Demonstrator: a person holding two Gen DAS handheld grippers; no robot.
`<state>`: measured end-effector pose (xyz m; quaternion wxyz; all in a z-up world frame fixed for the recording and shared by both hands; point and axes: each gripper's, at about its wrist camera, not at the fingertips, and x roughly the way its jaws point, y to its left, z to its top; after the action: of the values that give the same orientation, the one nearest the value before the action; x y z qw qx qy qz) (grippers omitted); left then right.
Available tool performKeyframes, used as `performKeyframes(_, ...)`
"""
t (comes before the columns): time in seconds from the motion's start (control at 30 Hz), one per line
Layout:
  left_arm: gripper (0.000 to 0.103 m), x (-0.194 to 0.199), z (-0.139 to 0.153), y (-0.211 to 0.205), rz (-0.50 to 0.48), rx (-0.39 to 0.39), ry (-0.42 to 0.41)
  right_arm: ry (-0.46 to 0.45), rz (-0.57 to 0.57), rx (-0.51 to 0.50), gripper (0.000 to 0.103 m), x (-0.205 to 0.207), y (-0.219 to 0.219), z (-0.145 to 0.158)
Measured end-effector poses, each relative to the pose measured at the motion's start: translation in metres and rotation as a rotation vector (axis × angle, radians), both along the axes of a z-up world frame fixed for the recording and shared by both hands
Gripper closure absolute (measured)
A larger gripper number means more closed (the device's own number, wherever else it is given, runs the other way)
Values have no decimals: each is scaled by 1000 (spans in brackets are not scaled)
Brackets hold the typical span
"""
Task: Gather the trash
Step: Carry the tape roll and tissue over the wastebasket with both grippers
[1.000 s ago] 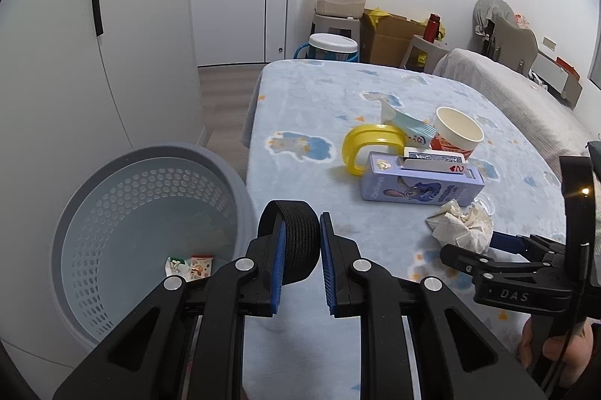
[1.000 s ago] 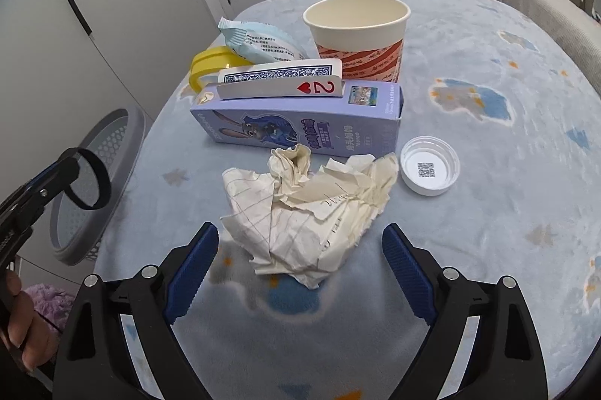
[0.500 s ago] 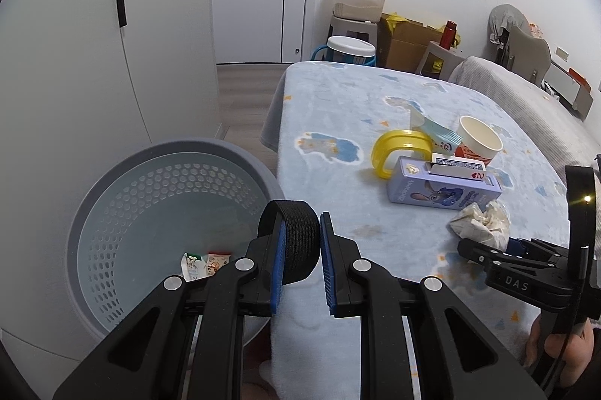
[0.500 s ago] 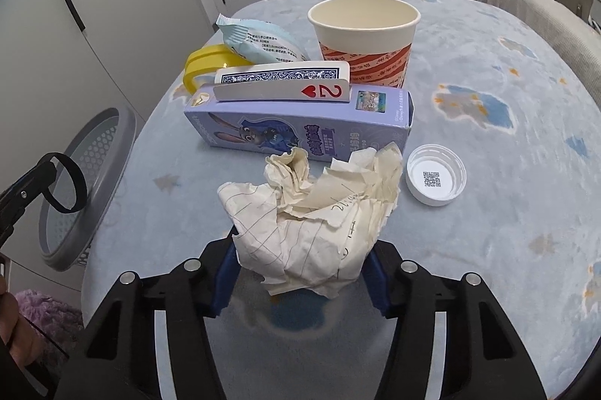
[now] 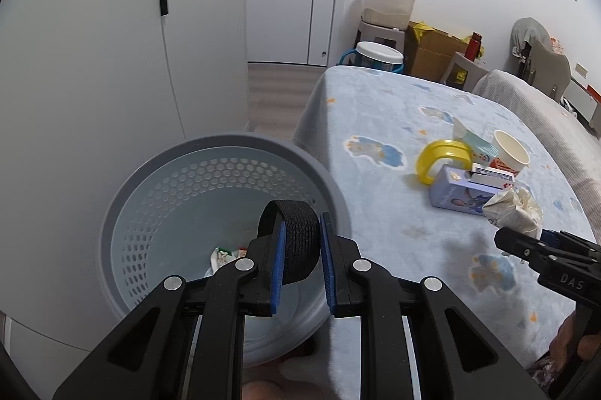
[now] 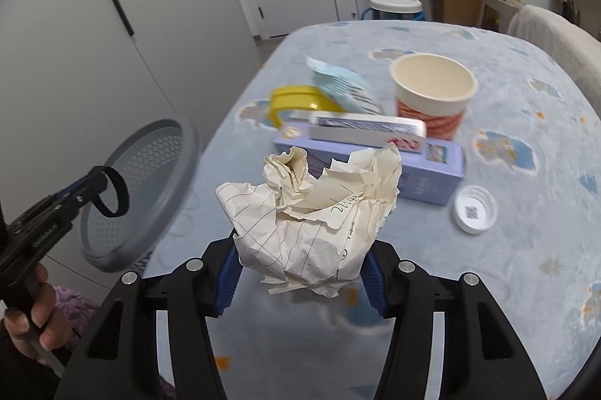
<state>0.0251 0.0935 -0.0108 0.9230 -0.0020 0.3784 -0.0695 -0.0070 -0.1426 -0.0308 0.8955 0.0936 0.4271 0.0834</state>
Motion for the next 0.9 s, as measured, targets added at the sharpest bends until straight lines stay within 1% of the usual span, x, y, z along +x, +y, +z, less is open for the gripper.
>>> performKeyframes(0.1, 86, 1, 2, 15, 29, -6, 13, -16, 41, 16, 49, 8, 16, 8)
performKeyframes(0.23, 86, 3, 9, 31, 58, -3, 10, -49, 113, 35, 49, 24, 42, 25)
performKeyframes(0.33, 86, 7, 14, 45, 90, 18, 2, -81, 170, 32, 49, 36, 64, 37)
performKeyframes(0.47, 86, 15, 18, 66, 126, 24, 9, -105, 239, 45, 49, 54, 95, 47)
performKeyframes(0.6, 86, 22, 27, 84, 152, 56, -17, -128, 308, 58, 49, 67, 122, 55)
performKeyframes(0.73, 86, 28, 30, 99, 187, 60, -27, -130, 348, 70, 49, 79, 141, 50)
performKeyframes(0.9, 86, 36, 14, 108, 213, 68, 4, -83, 381, 74, 49, 88, 153, 32)
